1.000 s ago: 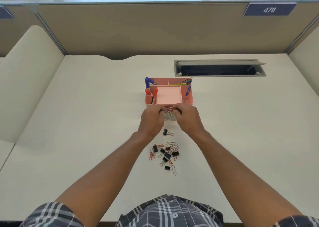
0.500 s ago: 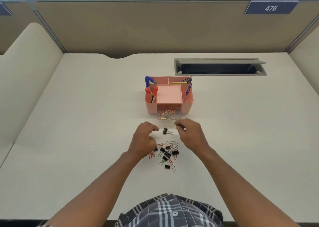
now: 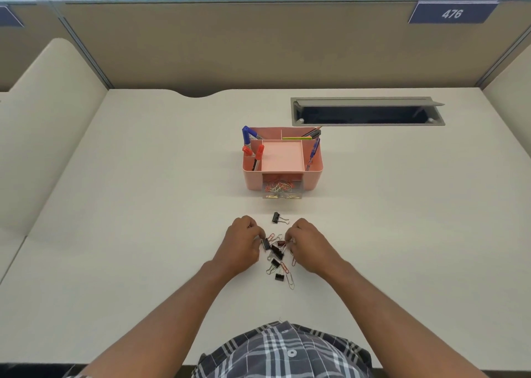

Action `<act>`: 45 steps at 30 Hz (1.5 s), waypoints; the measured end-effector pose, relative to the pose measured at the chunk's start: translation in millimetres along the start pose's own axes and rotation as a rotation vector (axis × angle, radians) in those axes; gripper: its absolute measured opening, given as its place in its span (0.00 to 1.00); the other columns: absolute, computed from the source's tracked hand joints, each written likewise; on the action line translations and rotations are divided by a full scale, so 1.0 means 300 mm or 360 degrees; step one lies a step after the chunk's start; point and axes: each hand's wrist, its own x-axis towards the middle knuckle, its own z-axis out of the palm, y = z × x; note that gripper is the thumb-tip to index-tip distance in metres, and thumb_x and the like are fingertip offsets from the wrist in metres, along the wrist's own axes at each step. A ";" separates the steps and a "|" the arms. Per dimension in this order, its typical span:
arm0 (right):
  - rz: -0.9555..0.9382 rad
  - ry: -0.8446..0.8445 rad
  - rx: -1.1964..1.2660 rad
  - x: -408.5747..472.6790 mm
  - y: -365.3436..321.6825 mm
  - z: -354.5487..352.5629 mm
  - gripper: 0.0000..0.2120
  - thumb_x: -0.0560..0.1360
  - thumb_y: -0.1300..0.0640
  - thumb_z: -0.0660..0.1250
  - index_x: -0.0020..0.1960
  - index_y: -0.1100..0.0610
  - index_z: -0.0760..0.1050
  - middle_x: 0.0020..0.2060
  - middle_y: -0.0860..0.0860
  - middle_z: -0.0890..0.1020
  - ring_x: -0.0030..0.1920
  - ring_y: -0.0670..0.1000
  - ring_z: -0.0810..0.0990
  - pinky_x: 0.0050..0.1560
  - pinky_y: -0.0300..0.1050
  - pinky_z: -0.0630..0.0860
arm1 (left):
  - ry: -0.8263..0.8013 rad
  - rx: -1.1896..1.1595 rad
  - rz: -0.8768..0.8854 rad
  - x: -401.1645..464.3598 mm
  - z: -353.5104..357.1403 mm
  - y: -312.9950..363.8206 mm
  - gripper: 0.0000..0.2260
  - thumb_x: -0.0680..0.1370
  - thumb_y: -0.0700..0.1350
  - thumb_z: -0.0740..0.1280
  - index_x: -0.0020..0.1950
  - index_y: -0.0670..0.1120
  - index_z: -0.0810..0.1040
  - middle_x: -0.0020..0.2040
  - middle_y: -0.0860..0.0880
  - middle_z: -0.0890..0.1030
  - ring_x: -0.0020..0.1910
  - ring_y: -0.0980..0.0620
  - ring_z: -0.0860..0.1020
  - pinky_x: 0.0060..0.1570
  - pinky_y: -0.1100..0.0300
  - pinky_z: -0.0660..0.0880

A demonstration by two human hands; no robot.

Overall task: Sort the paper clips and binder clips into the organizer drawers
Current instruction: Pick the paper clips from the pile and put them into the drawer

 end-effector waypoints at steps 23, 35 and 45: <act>0.0517 0.0040 0.0869 0.014 0.024 -0.121 0.06 0.75 0.58 0.68 0.42 0.54 0.83 0.36 0.46 0.82 0.36 0.44 0.77 0.39 0.39 0.72 | 0.0044 -0.0537 -0.0398 0.018 -0.005 0.010 0.12 0.73 0.35 0.67 0.39 0.52 0.77 0.43 0.52 0.78 0.41 0.58 0.75 0.42 0.65 0.69; 0.0576 0.0110 0.1089 0.014 0.013 -0.094 0.07 0.78 0.58 0.65 0.42 0.54 0.79 0.37 0.52 0.83 0.37 0.50 0.80 0.49 0.57 0.81 | 0.0067 -0.0525 -0.0520 0.020 -0.003 0.031 0.08 0.74 0.38 0.66 0.42 0.51 0.79 0.43 0.53 0.80 0.41 0.56 0.78 0.45 0.58 0.77; 0.0579 0.0211 0.1229 0.014 -0.029 -0.102 0.07 0.79 0.59 0.65 0.44 0.55 0.79 0.37 0.52 0.82 0.34 0.49 0.79 0.39 0.45 0.79 | 0.0199 -0.0533 -0.0192 0.010 -0.009 0.105 0.12 0.74 0.38 0.68 0.56 0.47 0.80 0.47 0.53 0.80 0.45 0.57 0.77 0.47 0.66 0.73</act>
